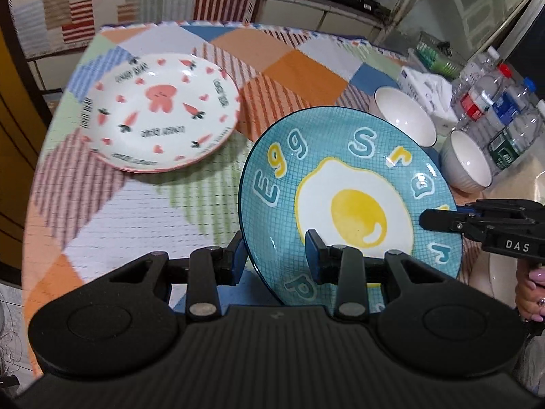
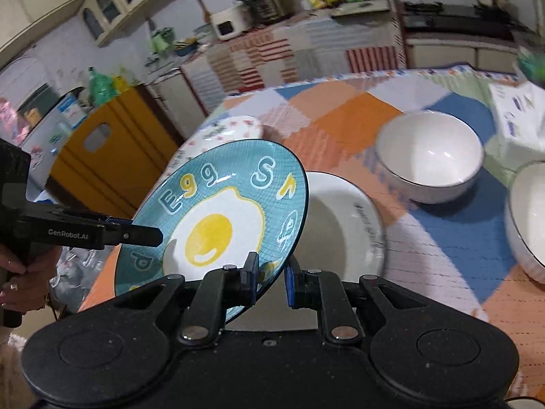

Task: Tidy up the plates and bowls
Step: 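Lift the egg plate with both grippers and lower it onto the white plate, then open both grippers and move them to the bunny-print plate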

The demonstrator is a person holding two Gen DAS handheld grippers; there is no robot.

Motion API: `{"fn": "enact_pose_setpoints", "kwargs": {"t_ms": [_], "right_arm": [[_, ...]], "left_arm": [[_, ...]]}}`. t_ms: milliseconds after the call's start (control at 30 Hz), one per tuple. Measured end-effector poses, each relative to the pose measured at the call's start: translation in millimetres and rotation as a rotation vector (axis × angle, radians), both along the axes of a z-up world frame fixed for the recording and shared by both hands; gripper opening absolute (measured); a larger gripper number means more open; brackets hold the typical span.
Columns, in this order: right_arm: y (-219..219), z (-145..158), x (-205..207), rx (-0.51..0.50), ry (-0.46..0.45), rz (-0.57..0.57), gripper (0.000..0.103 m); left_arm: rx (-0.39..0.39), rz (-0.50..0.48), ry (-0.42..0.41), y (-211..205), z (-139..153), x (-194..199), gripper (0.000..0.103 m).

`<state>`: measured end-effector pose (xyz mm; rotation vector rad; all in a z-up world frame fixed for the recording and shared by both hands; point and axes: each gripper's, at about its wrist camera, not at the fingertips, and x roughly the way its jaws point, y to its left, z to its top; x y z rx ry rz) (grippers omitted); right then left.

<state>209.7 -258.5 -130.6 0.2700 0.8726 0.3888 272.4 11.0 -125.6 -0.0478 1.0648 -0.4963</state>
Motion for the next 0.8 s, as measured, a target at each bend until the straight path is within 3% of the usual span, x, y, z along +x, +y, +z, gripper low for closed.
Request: {"fn": "enact_pose_setpoints", "kwargs": {"t_ms": [400, 800], "right_arm": [[-16, -31, 16, -0.024, 0.1, -0.059, 0.02], [-3, -27, 28, -0.175, 0.142, -0.055, 0.026]], "left_arm": [[0.073, -0.043, 0.075, -26, -29, 4, 0.034], [0.113, -0.058, 0.142, -38, -33, 9, 0.034]]}}
